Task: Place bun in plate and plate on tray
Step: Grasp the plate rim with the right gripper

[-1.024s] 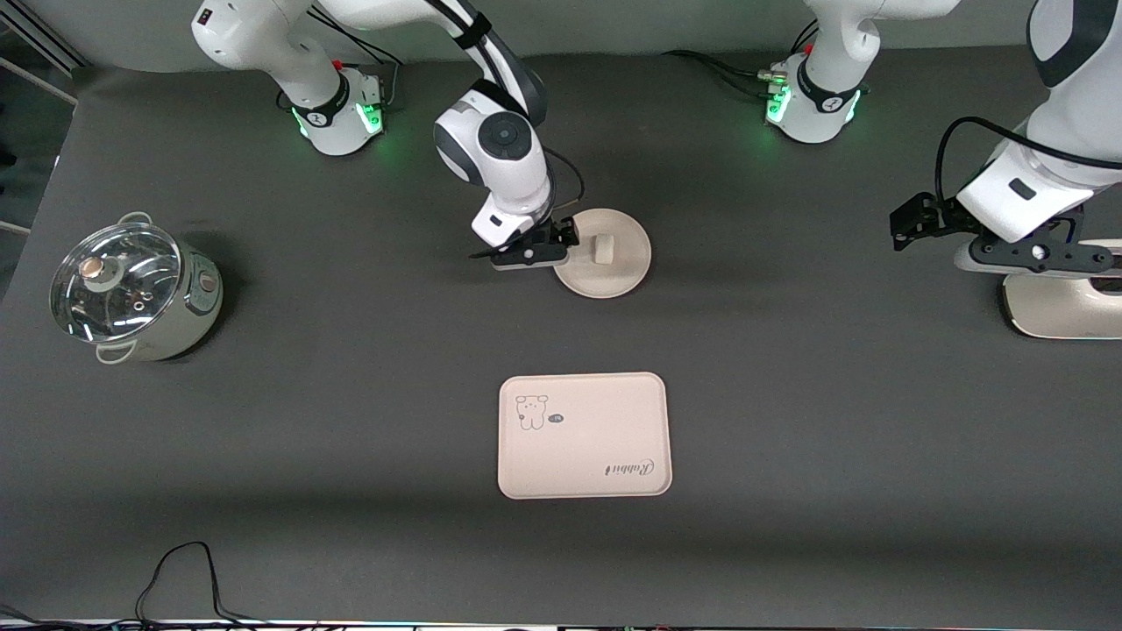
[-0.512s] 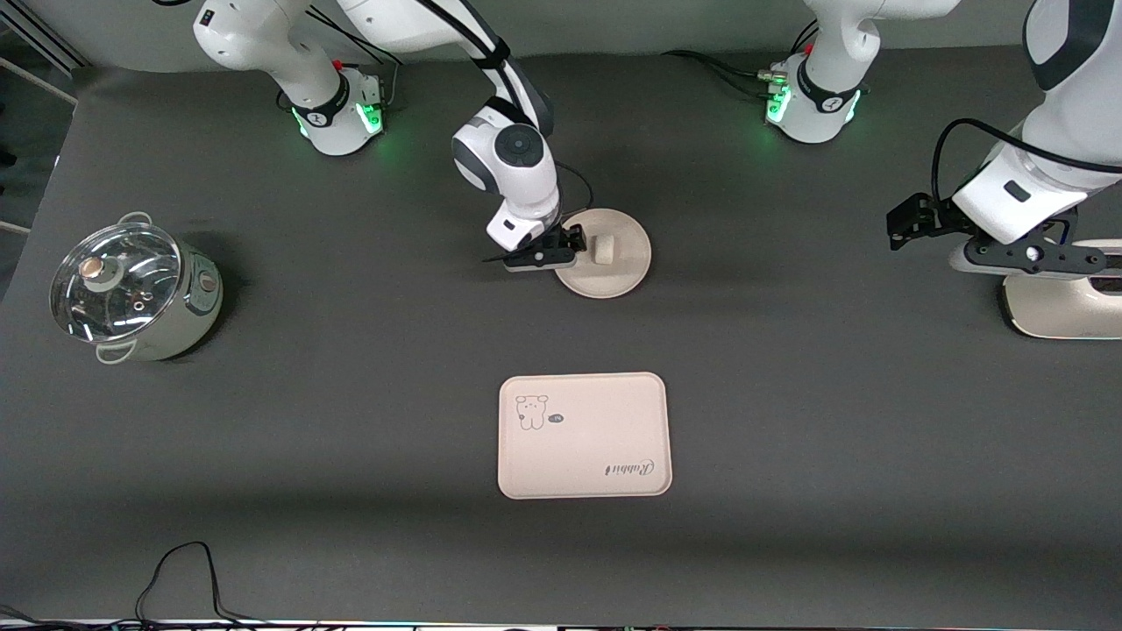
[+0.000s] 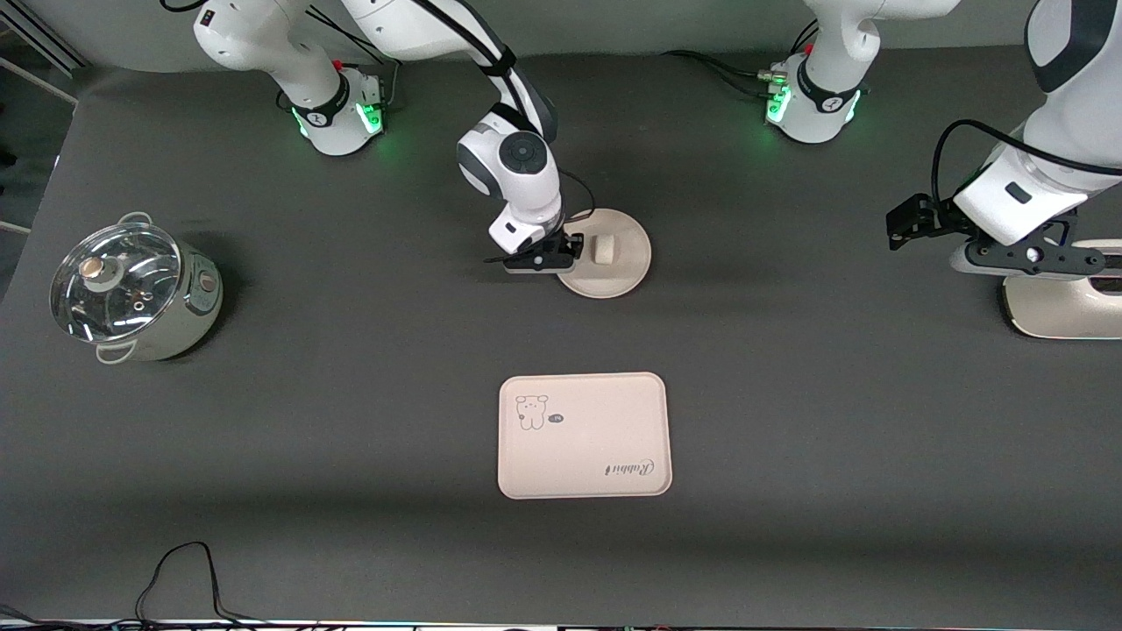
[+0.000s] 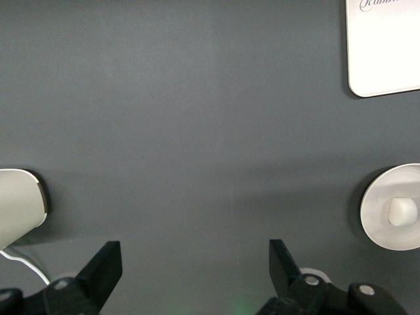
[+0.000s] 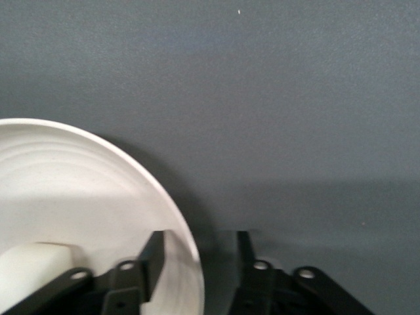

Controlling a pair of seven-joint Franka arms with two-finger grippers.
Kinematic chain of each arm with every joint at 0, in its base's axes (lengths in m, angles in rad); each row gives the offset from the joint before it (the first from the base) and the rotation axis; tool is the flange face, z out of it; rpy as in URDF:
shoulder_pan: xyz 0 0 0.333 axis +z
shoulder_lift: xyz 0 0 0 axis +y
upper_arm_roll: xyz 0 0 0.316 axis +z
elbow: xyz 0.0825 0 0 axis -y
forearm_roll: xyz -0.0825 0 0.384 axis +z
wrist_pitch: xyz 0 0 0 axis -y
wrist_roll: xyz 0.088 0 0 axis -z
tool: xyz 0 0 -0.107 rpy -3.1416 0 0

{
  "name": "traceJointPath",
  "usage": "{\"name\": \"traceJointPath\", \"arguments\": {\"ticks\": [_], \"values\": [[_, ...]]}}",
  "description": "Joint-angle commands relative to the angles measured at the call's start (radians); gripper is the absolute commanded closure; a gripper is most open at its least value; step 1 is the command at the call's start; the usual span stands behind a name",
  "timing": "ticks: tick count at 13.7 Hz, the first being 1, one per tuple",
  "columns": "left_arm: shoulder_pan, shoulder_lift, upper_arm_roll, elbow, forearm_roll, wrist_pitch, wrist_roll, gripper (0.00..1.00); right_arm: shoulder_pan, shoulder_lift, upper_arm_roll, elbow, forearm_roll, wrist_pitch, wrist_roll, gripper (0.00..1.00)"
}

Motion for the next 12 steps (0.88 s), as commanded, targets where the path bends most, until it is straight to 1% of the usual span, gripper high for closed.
{"name": "traceJointPath", "arguments": {"ticks": [1, 4, 10, 12], "values": [[0.004, -0.020, 0.001, -0.023, -0.014, 0.006, 0.002, 0.00, -0.001, -0.010, 0.002, 0.036, 0.031, -0.057, 0.031, 0.70], [0.003, -0.017, 0.001, -0.025, -0.014, 0.012, -0.001, 0.00, -0.001, -0.007, 0.002, 0.036, 0.031, -0.057, 0.023, 0.99], [0.004, -0.020, 0.001, -0.029, -0.014, 0.009, -0.001, 0.00, -0.002, -0.009, 0.002, 0.036, 0.028, -0.052, 0.005, 1.00], [0.010, -0.022, 0.002, -0.029, -0.014, 0.009, 0.001, 0.00, -0.010, -0.042, 0.002, 0.033, 0.031, -0.045, -0.084, 1.00]]}}
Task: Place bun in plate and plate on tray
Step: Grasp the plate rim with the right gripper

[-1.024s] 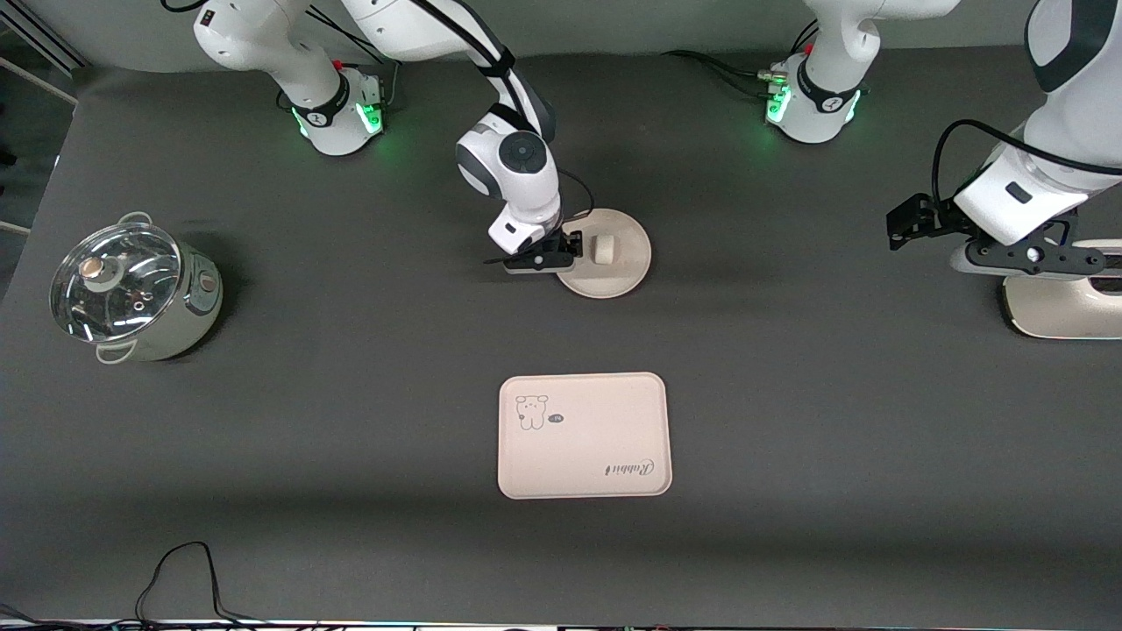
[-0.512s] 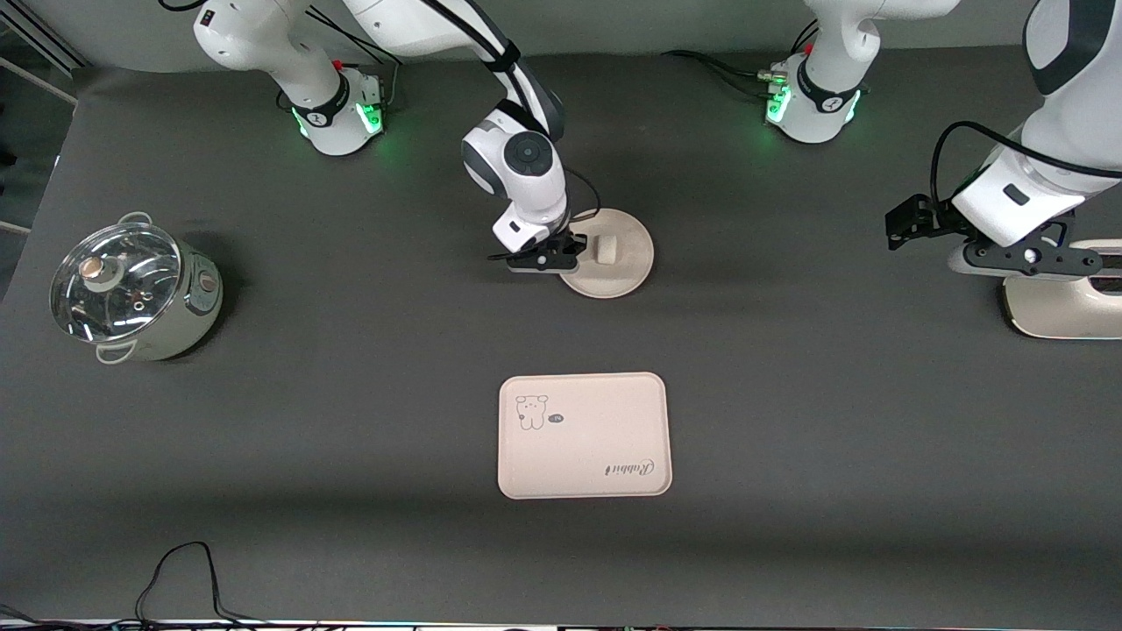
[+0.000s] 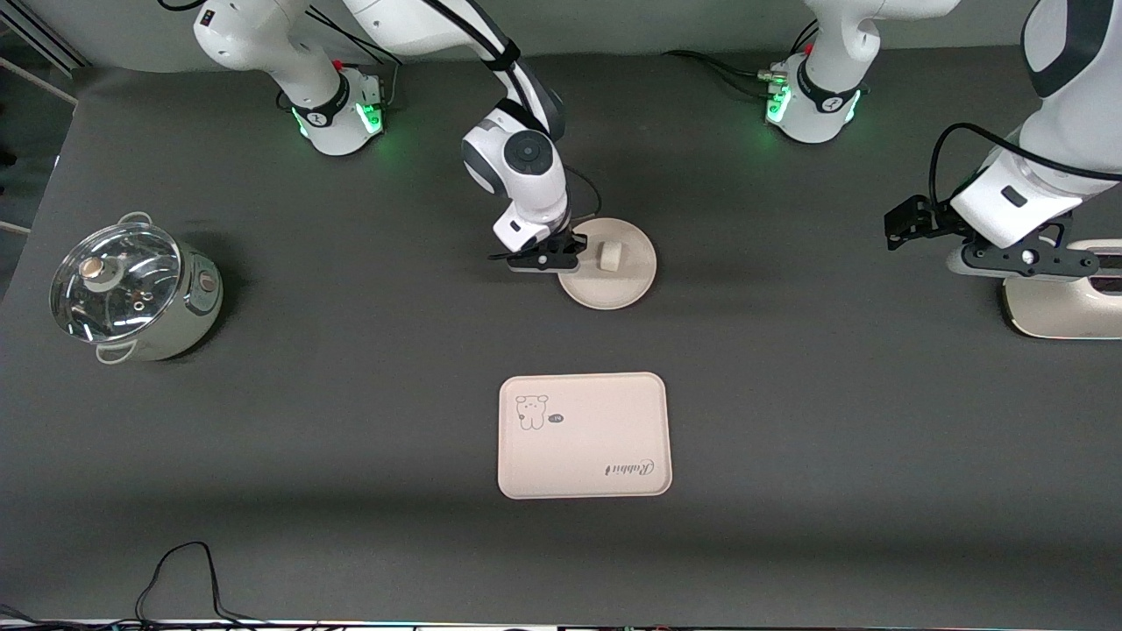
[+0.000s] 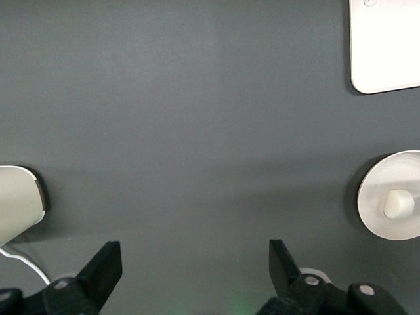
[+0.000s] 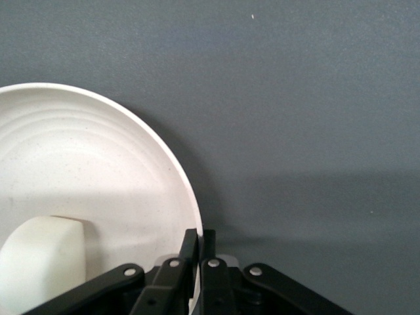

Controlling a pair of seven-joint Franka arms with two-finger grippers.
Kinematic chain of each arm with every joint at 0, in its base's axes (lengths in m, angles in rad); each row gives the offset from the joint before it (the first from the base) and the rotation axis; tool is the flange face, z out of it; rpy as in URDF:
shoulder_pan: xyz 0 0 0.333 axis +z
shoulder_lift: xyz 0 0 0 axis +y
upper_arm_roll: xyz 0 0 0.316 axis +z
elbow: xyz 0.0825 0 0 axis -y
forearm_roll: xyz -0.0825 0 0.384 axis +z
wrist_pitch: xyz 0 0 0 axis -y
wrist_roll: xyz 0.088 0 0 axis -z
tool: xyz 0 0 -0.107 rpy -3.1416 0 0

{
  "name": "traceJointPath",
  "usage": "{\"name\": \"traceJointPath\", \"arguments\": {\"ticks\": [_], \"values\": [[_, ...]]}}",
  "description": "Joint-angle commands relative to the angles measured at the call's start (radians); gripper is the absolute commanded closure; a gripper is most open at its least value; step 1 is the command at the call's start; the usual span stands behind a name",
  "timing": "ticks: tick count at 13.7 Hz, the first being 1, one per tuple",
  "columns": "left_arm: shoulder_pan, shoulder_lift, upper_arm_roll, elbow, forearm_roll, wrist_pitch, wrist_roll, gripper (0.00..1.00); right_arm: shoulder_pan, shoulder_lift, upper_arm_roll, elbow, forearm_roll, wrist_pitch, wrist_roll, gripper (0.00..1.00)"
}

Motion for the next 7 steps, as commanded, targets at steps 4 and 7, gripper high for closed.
{"name": "traceJointPath", "arguments": {"ticks": [4, 7], "values": [[0.017, -0.025, 0.001, -0.018, -0.015, 0.007, 0.002, 0.00, -0.055, -0.112, 0.005, -0.091, 0.034, 0.162, -0.291, 1.00], [0.017, -0.025, 0.001, -0.018, -0.016, 0.010, 0.009, 0.00, -0.055, -0.161, 0.008, -0.117, 0.299, 0.208, -0.576, 1.00]]}}
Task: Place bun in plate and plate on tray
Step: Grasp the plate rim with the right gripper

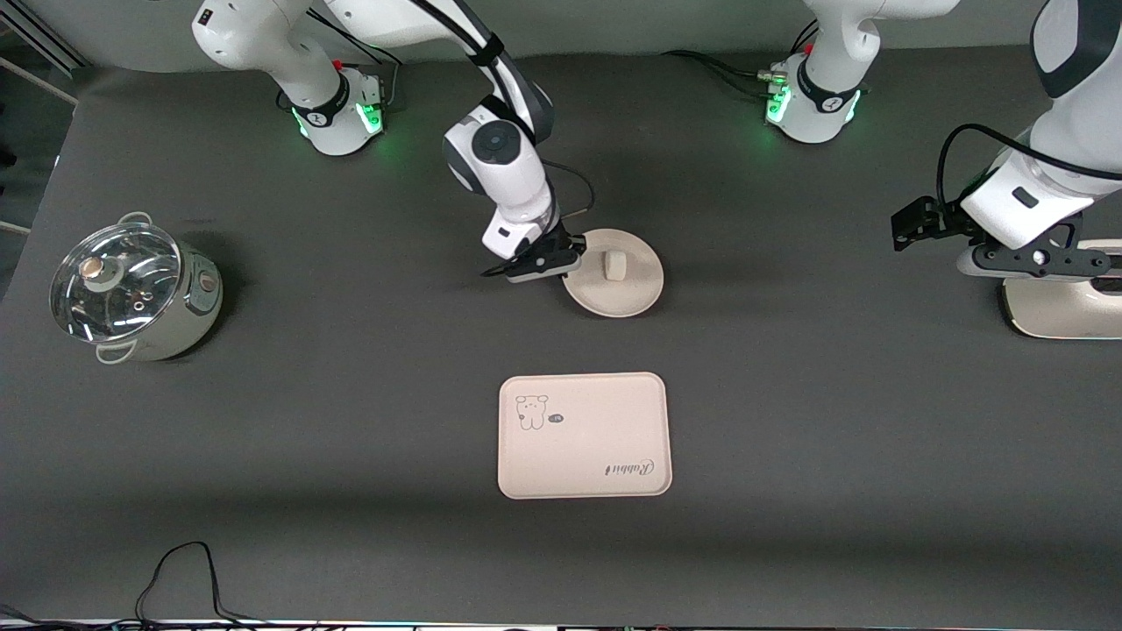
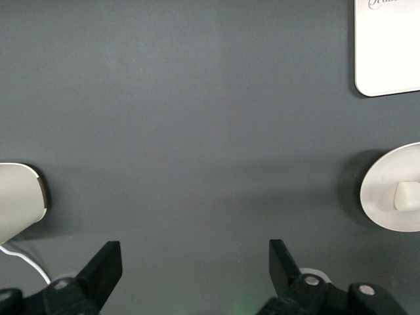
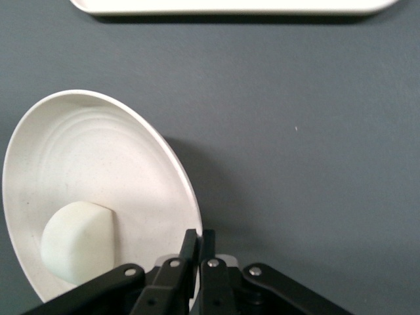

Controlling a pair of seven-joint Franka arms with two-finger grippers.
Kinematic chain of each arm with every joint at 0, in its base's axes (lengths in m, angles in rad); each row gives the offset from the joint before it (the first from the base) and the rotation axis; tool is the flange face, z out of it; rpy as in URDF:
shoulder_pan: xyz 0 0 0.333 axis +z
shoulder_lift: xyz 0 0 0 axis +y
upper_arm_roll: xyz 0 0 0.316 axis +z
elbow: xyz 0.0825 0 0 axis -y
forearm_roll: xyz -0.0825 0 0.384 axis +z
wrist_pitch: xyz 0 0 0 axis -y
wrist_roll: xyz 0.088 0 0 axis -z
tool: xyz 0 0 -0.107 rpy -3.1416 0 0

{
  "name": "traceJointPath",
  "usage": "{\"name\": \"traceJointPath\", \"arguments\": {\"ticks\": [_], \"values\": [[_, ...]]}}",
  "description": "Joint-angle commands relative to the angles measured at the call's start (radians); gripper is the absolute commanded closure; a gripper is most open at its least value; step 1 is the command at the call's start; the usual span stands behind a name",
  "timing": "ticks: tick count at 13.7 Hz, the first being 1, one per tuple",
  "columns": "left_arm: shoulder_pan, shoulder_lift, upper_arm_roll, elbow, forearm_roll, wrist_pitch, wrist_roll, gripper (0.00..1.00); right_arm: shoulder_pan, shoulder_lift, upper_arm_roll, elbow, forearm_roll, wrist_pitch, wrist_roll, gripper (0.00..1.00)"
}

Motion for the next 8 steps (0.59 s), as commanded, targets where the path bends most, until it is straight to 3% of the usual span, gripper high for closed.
{"name": "traceJointPath", "arguments": {"ticks": [1, 3, 4, 8], "values": [[0.005, -0.024, -0.002, -0.016, -0.013, 0.010, 0.009, 0.00, -0.002, -0.094, 0.009, -0.048, 0.268, 0.019, -0.299, 1.00], [0.005, -0.025, -0.002, -0.018, -0.013, 0.006, 0.009, 0.00, -0.004, -0.127, 0.008, -0.062, 0.492, 0.000, -0.524, 1.00], [0.005, -0.024, -0.002, -0.018, -0.013, 0.004, 0.010, 0.00, -0.007, -0.128, 0.008, -0.062, 0.561, -0.003, -0.591, 1.00], [0.005, -0.027, -0.002, -0.018, -0.013, -0.002, 0.010, 0.00, -0.076, -0.092, 0.005, -0.007, 0.577, -0.078, -0.594, 1.00]]}}
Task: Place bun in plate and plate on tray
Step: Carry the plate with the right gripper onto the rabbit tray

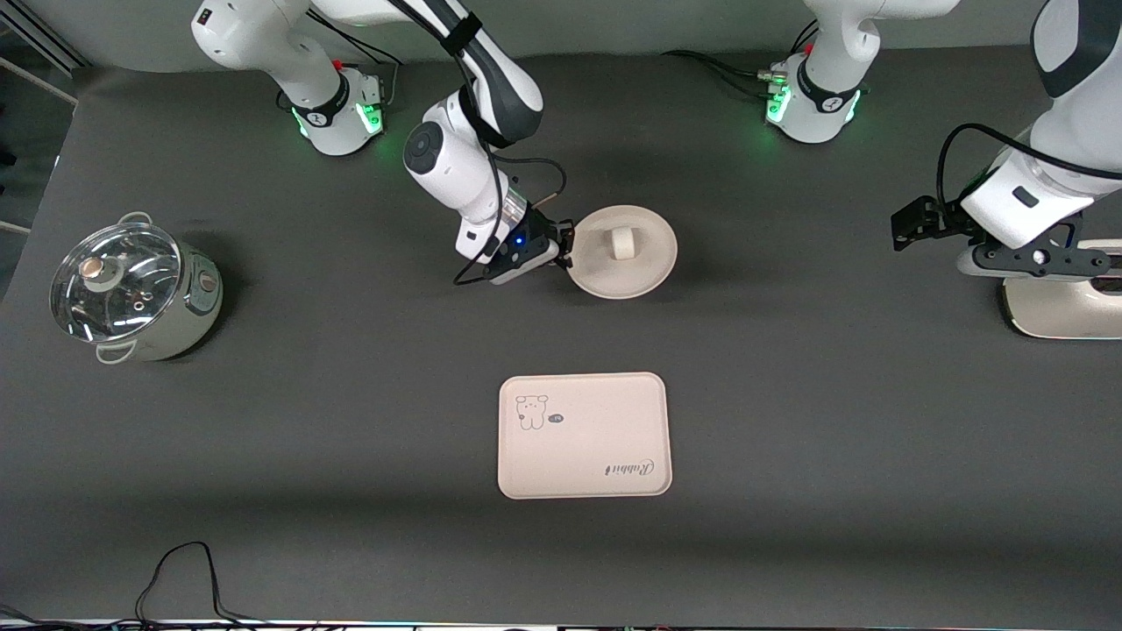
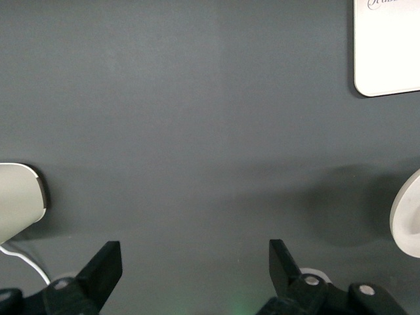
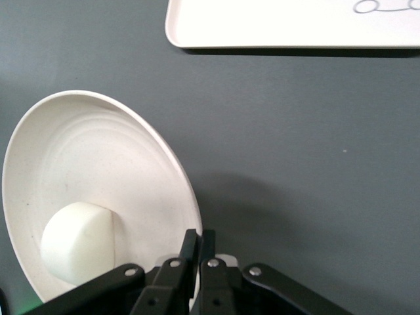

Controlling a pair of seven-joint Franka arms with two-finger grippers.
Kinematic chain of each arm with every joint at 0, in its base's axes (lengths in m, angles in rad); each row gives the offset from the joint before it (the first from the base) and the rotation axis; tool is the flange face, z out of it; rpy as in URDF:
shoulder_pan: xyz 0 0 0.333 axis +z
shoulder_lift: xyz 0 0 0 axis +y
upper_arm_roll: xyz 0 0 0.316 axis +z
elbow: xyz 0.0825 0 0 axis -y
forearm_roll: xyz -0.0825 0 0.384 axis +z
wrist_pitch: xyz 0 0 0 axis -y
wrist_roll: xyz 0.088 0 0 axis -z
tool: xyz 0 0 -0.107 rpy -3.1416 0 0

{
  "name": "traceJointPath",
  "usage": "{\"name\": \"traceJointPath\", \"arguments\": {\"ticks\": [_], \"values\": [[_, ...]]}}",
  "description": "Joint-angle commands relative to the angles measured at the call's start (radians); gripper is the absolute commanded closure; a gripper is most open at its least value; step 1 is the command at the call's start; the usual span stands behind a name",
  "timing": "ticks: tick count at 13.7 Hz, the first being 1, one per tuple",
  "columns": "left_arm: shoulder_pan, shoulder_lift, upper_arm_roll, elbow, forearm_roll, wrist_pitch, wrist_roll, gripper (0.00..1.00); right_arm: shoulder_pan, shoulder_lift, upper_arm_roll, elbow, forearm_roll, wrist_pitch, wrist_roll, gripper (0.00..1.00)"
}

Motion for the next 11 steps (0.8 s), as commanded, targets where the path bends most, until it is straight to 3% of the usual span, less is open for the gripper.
{"name": "traceJointPath", "arguments": {"ticks": [1, 3, 6, 9, 11], "values": [[0.005, -0.025, -0.002, -0.018, -0.012, -0.002, 0.010, 0.00, -0.090, 0.031, 0.004, 0.069, 0.024, -0.095, -0.036, 1.00], [0.005, -0.020, -0.002, -0.018, -0.012, 0.003, 0.010, 0.00, -0.176, 0.113, 0.002, 0.202, -0.026, -0.179, -0.032, 1.00], [0.005, -0.020, -0.002, -0.018, -0.012, 0.003, 0.010, 0.00, -0.277, 0.286, -0.018, 0.487, -0.063, -0.324, -0.009, 1.00], [0.005, -0.014, -0.002, -0.018, -0.012, 0.009, 0.010, 0.00, -0.287, 0.502, -0.123, 0.881, -0.182, -0.521, 0.173, 1.00], [0.005, -0.014, -0.002, -0.018, -0.012, 0.009, 0.010, 0.00, -0.299, 0.648, -0.201, 1.147, -0.207, -0.624, 0.291, 1.00]]}}
